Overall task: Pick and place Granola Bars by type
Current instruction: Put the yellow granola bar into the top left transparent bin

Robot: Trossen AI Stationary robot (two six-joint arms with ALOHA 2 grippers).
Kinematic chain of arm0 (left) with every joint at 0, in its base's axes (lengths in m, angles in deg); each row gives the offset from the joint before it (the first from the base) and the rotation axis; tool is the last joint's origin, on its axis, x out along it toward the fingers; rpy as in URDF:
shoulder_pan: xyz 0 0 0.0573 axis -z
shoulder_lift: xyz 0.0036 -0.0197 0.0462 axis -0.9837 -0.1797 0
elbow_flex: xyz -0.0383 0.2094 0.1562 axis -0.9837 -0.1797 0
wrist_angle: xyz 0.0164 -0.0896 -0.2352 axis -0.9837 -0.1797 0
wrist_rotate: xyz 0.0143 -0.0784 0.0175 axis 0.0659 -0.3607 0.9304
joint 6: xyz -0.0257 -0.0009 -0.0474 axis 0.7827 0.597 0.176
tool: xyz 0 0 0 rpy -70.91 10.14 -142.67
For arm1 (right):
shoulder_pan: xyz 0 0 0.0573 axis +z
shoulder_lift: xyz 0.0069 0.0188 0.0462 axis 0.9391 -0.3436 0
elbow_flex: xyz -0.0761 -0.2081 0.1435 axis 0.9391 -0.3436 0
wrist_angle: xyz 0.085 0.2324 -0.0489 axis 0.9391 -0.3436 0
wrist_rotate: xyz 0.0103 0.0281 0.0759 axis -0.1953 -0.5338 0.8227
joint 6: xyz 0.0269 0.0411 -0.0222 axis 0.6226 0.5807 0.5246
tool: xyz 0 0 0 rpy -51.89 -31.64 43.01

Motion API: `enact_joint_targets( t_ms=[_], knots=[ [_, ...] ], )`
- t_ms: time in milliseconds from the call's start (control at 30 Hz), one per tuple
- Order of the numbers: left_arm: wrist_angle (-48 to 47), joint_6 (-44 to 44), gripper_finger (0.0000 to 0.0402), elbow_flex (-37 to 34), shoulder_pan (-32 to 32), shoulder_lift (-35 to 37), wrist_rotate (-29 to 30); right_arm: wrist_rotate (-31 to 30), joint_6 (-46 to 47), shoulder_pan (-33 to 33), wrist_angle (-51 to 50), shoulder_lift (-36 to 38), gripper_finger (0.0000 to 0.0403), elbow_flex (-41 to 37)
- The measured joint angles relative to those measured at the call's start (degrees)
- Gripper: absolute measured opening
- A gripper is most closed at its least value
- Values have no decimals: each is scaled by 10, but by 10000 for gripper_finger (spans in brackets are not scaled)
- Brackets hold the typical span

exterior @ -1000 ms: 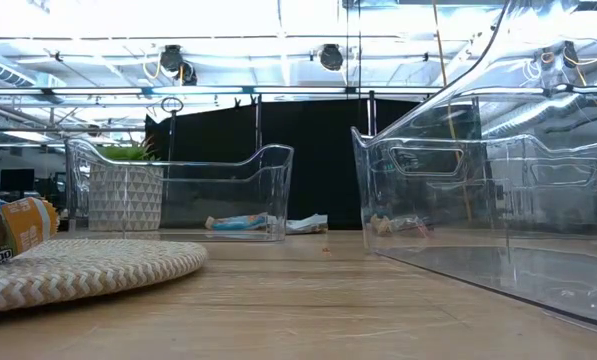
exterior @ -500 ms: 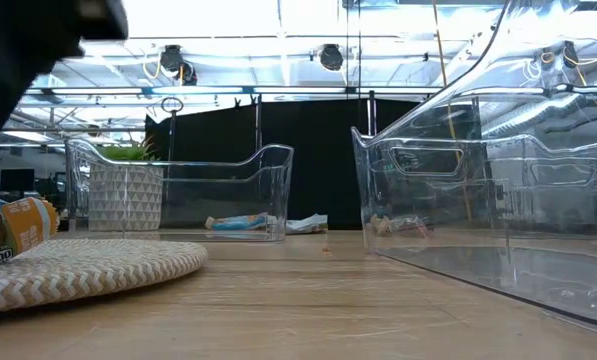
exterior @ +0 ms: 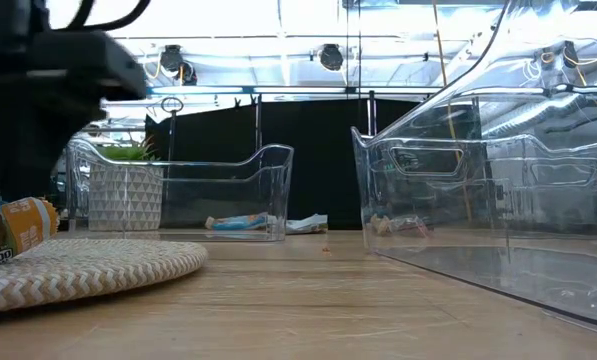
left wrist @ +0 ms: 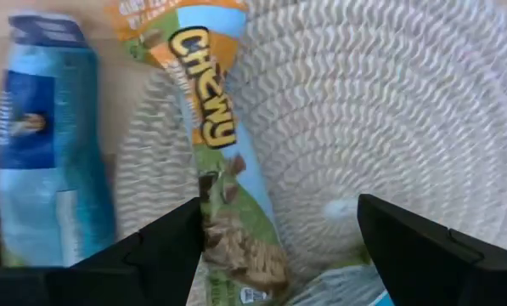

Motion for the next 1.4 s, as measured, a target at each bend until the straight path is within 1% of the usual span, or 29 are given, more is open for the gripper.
enact_joint_targets(
  t_ms=[100, 167, 233, 367, 567, 600, 633, 767, 833, 1000, 1100, 1167, 1267, 1400],
  knots=[
    [-26, 37, 303, 0, 1, 0, -18, 0, -9, 0, 1, 0, 210, 0],
    [-29, 39, 284, 0, 1, 0, -23, 0, -9, 0, 1, 0, 210, 0],
    [-35, 42, 256, 0, 1, 0, -22, 0, -10, 0, 3, 0, 210, 0],
    [-44, 43, 184, -1, 1, 0, -23, 0, -21, 0, 7, 0, 210, 0],
    [-20, 19, 43, 0, 1, 0, -17, 0, -26, 0, 6, 0, 210, 0],
    [-12, 7, 25, 0, 1, 0, -17, 0, -26, 0, 6, 0, 210, 0],
    [-4, -1, 17, 0, 1, 0, -17, 0, -26, 0, 6, 0, 210, 0],
    [-2, -13, 17, 4, 0, 9, -28, 0, -26, 0, 6, 0, 210, 0],
    [-10, -28, 10, 10, -5, 29, -15, 0, -26, 0, 5, 0, 210, 0],
    [-87, -49, 9, 37, -24, 102, 87, 0, -39, 0, 4, 0, 210, 0],
    [-148, -106, 7, 73, -53, 147, 137, 0, -40, 0, 4, 0, 210, 0],
    [-202, -161, 7, 98, -88, 172, 157, 0, -40, 0, 4, 0, 210, 0],
    [-273, -269, 7, 115, -171, 201, 174, 0, -36, 0, 4, 0, 210, 0],
    [-272, -452, 6, 106, -297, 218, 189, 0, -33, 0, 4, -1, 210, 0]
  ],
)
